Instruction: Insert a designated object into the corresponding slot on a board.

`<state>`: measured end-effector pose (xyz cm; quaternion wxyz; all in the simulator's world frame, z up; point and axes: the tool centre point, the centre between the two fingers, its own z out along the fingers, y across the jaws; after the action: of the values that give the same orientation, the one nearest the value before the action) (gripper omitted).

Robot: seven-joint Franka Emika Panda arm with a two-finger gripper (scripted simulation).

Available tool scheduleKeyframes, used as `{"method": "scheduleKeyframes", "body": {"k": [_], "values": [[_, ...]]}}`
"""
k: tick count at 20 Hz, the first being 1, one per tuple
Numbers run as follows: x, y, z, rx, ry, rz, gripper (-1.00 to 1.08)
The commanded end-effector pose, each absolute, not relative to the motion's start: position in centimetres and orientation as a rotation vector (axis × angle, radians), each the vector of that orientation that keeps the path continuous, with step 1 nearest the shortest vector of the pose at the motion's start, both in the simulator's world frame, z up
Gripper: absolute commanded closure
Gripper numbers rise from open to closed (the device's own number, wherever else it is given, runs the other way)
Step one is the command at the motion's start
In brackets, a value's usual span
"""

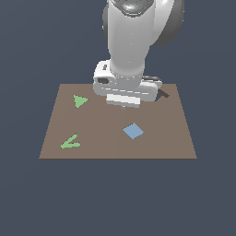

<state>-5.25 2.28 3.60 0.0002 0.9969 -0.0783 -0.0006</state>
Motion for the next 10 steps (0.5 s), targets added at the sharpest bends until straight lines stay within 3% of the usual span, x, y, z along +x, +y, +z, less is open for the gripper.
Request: {"method": "scheduleKeyframes", "body": {"k": [1, 10], "values": [[-6.3, 3.8, 3.7, 3.120, -0.363, -0.001, 1.08], [-8.6, 9.2, 3.8, 3.052, -0.745, -0.001, 1.08]]}}
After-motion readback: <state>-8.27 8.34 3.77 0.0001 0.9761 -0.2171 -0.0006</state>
